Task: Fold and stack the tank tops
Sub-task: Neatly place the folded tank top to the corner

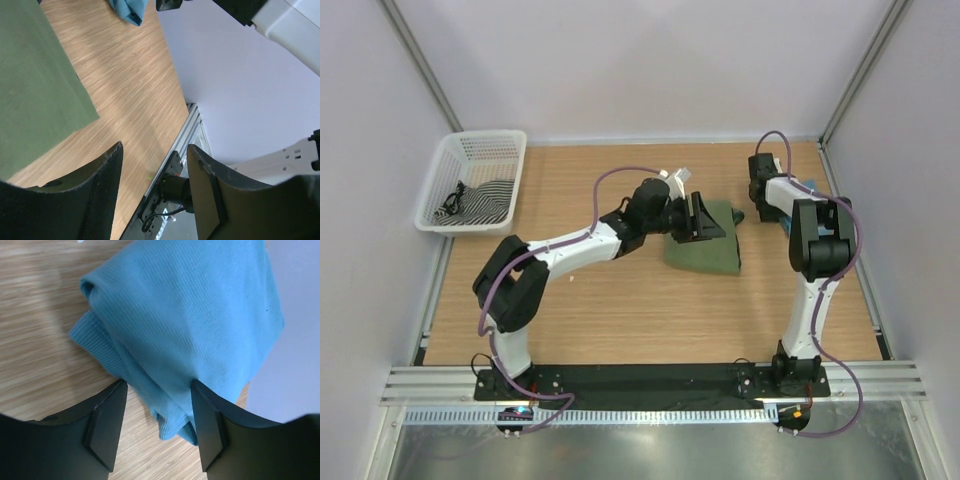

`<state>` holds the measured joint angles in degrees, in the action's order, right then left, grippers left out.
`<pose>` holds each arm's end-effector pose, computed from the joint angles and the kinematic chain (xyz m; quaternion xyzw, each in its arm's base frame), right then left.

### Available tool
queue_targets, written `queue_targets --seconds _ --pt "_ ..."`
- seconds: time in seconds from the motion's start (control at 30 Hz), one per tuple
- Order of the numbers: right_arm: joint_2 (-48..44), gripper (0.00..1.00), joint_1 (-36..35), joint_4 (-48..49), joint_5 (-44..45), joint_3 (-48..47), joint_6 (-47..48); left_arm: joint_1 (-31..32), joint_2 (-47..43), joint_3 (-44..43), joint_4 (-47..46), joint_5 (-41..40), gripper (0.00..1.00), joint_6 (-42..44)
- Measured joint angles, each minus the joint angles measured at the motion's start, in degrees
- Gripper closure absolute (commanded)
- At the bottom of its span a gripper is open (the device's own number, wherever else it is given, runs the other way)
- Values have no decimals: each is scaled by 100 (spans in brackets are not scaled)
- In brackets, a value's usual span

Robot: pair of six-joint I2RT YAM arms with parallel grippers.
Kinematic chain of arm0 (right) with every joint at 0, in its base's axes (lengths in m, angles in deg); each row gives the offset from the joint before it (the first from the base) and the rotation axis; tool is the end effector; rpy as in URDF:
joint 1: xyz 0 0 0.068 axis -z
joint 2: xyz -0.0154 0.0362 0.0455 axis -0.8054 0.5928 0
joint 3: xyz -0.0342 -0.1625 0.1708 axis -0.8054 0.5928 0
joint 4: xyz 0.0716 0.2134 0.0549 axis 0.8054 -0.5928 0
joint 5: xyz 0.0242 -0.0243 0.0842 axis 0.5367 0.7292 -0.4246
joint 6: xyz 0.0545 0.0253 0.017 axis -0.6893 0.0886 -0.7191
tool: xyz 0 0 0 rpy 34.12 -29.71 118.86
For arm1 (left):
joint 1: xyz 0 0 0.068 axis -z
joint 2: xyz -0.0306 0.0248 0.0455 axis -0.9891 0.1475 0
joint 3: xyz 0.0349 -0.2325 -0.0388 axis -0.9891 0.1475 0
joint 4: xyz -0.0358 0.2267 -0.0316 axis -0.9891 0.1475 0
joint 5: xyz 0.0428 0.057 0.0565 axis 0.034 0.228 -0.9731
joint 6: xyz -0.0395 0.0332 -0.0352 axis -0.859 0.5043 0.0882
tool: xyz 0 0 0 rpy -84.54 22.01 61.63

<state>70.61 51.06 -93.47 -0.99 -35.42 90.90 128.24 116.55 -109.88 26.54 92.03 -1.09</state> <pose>0.3882 -0.0107 0.1334 -0.0127 0.9278 -0.3138 0.2015 0.2667 -0.3119 0.2353 0.0523 0.8074 -0.5482 0.2117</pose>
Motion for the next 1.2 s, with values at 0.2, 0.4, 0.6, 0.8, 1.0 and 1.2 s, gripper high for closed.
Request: queue_targets --seconds 0.2,0.4,0.6,0.8,1.0,1.2 --pt "103 96 116 -2 122 -20 -33 0 -92 173 149 -28 45 39" --pt "-9 99 153 -9 -63 105 -254 0 -90 273 297 -109 45 85" --pt "-831 99 116 -269 -640 780 -1058 -2 -90 273 511 -315 45 245" --pt "-1493 99 -175 -710 -824 1390 -2192 -26 -90 273 704 -463 44 348" --pt "-2341 99 -710 -817 -1283 2605 -2942 -35 -17 273 787 -557 45 380" --pt "-3147 99 -855 -839 -1694 3209 -3427 -22 348 214 925 -706 44 448"
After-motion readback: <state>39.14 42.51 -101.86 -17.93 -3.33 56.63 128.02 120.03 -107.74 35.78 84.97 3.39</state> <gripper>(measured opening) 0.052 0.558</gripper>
